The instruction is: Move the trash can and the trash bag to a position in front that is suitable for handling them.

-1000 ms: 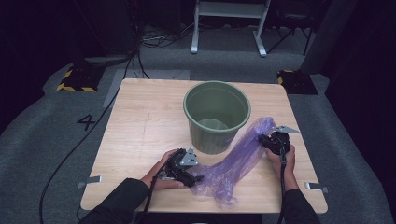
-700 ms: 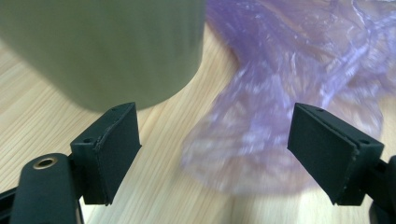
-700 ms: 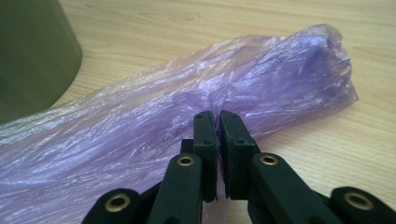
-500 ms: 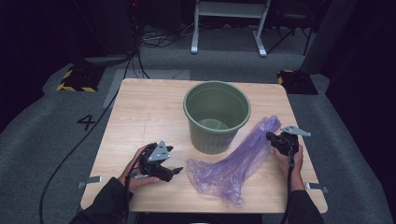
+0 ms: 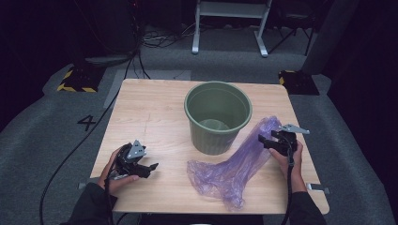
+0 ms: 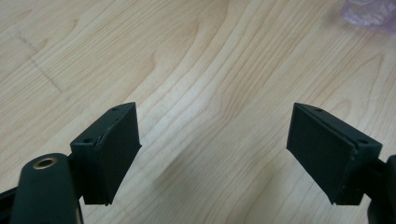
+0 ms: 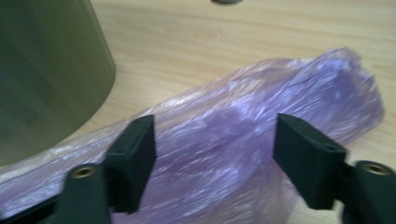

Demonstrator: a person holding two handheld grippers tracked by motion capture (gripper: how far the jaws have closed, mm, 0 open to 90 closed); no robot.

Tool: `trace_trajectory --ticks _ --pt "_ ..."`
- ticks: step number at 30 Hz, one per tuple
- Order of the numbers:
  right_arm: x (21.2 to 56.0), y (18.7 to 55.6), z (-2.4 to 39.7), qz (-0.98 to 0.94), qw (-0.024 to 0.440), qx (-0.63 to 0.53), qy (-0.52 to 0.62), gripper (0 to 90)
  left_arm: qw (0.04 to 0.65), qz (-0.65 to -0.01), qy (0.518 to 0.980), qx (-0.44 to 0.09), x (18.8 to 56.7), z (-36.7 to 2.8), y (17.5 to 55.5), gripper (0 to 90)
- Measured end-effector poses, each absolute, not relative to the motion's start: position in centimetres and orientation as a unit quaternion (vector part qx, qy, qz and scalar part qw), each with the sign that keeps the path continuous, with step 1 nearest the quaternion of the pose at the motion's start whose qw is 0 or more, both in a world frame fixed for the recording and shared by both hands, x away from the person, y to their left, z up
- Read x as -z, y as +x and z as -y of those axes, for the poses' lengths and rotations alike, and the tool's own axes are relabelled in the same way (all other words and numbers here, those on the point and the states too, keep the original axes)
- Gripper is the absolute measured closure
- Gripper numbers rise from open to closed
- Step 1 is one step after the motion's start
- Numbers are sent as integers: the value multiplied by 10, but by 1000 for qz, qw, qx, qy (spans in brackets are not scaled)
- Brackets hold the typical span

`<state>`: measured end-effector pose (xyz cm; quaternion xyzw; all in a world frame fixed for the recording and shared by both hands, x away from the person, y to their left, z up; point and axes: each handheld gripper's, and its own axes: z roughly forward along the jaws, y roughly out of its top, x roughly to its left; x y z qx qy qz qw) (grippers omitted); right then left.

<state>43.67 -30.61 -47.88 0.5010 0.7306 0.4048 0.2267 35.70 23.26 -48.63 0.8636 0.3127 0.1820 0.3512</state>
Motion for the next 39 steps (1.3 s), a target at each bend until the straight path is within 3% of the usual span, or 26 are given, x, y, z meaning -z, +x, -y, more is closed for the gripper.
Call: trace_trajectory --ticks 2,6,10,12,20,25,31,39 --pt "481 437 300 -739 228 -387 502 207 353 -317 861 -182 487 -236 355 166" --pt "487 440 296 -737 231 -359 524 165 355 -321 860 -176 490 -240 353 166" --pt "494 444 300 -732 226 -341 545 190 355 -321 863 -164 495 -236 355 166" --pt "498 445 301 -728 216 -343 553 235 352 -316 866 -161 496 -233 356 166" --pt "501 444 302 -730 241 -350 536 585 358 -314 867 -146 499 -223 364 165" --pt "502 443 302 -742 240 -356 515 726 357 -309 871 -133 502 -216 368 163" --pt "502 443 302 -750 236 -363 500 815 364 -313 868 -126 504 -212 373 142" --pt "489 437 304 -742 265 -396 471 855 360 -324 866 -129 504 -203 378 122"
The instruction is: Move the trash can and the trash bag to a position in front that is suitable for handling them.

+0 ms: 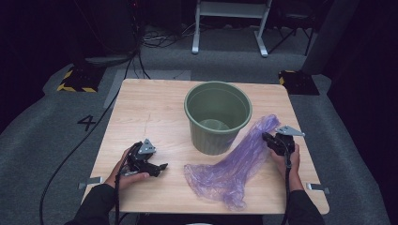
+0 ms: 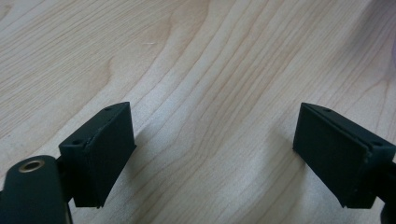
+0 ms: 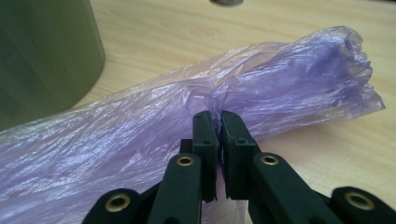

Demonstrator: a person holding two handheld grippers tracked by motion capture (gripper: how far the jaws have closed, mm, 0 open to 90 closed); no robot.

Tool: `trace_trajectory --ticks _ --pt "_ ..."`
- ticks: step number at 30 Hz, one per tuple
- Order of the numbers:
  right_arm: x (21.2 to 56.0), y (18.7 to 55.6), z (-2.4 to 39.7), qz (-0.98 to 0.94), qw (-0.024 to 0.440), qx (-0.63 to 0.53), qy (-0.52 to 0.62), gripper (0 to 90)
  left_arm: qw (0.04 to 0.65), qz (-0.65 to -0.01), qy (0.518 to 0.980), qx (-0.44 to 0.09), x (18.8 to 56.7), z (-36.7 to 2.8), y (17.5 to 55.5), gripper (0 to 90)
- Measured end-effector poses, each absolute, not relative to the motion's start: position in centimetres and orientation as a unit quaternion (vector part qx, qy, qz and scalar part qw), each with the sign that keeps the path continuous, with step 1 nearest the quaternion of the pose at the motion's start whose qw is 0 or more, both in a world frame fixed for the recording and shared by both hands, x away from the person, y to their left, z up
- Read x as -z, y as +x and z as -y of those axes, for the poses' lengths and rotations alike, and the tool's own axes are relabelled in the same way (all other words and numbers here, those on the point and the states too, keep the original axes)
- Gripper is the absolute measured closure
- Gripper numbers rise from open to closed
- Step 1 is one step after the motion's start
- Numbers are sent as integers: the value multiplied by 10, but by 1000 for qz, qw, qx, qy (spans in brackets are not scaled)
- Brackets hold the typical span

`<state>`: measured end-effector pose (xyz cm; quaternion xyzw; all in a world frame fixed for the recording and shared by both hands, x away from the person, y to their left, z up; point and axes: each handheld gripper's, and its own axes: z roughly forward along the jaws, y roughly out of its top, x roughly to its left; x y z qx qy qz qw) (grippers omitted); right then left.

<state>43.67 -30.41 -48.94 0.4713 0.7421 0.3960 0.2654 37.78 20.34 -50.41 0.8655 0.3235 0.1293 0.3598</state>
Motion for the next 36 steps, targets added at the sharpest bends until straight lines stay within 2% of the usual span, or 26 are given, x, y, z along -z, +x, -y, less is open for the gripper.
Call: trace_trajectory --ticks 36 --pt "443 407 306 -702 321 -496 399 875 363 -316 867 -129 504 -205 378 134"
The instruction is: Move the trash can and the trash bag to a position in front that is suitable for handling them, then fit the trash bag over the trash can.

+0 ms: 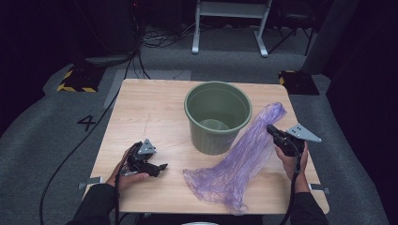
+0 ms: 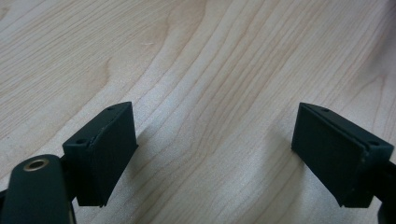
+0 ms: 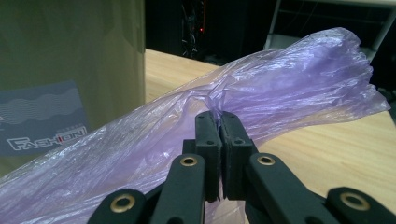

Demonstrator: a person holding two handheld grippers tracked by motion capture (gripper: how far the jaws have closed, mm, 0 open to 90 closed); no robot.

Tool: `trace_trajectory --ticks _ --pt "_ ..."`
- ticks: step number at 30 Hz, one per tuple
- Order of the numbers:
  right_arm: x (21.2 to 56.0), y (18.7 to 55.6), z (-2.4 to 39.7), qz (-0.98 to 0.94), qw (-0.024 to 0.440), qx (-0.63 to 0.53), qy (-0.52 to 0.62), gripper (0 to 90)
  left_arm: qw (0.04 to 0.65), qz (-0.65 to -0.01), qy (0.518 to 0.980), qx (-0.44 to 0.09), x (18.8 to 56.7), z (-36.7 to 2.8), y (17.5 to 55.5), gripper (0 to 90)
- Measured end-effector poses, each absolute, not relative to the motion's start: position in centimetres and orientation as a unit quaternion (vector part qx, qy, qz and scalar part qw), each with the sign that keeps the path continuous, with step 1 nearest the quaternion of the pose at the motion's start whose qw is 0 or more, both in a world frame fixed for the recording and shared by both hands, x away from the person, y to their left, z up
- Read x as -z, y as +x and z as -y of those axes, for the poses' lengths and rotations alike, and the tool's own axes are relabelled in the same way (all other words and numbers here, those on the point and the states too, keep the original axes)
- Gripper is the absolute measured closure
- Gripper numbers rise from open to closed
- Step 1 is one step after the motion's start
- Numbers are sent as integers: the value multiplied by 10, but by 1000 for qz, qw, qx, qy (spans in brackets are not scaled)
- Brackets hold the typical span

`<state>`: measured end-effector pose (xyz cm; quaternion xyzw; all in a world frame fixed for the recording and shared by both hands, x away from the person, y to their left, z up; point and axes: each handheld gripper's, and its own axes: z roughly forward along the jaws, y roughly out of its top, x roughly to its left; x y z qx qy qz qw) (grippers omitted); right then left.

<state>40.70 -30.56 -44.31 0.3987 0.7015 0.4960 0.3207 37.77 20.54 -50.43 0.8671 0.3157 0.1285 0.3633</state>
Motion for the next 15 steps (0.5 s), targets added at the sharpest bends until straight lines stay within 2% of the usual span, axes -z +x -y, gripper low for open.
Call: trace_trajectory --ticks 15 --pt "418 394 299 -692 339 -525 361 875 363 -318 868 -117 501 -204 377 159"
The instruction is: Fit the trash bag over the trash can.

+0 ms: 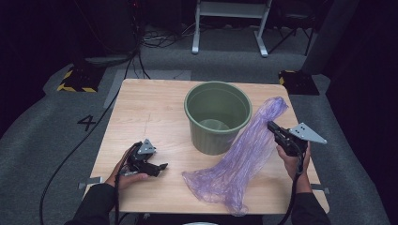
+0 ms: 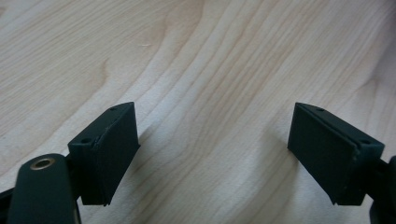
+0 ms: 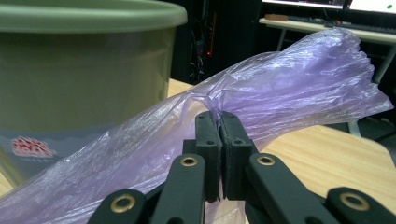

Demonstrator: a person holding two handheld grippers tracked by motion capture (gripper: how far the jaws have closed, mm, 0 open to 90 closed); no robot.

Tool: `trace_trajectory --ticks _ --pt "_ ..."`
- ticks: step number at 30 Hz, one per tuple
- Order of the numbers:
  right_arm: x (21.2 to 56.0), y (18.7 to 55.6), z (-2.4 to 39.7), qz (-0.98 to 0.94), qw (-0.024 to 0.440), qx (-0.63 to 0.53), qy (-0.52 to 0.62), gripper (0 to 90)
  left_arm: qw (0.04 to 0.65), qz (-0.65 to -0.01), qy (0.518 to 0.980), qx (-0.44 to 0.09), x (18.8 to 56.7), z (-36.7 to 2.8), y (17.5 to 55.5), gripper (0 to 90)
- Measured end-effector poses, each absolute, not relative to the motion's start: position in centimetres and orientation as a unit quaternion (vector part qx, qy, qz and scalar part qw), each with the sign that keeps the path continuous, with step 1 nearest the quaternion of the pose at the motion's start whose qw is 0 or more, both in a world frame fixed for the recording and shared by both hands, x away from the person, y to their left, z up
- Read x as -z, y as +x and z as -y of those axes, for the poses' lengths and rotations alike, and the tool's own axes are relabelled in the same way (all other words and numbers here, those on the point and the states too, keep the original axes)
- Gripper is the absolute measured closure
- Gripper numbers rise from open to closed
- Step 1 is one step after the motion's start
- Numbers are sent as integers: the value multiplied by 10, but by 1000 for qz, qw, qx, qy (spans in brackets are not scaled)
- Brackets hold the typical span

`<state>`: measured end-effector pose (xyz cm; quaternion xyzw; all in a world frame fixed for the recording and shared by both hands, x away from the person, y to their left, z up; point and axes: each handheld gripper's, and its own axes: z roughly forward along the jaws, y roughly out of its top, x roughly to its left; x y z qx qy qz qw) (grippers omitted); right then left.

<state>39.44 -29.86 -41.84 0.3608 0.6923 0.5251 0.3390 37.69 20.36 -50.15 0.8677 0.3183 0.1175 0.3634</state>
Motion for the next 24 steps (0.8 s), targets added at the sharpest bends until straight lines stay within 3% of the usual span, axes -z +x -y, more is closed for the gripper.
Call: trace_trajectory --ticks 13,24 --pt "389 383 278 -694 356 -544 310 877 422 -266 856 -135 458 -175 358 179" --pt "356 372 255 -700 368 -560 248 879 436 -241 856 -137 440 -154 348 187"
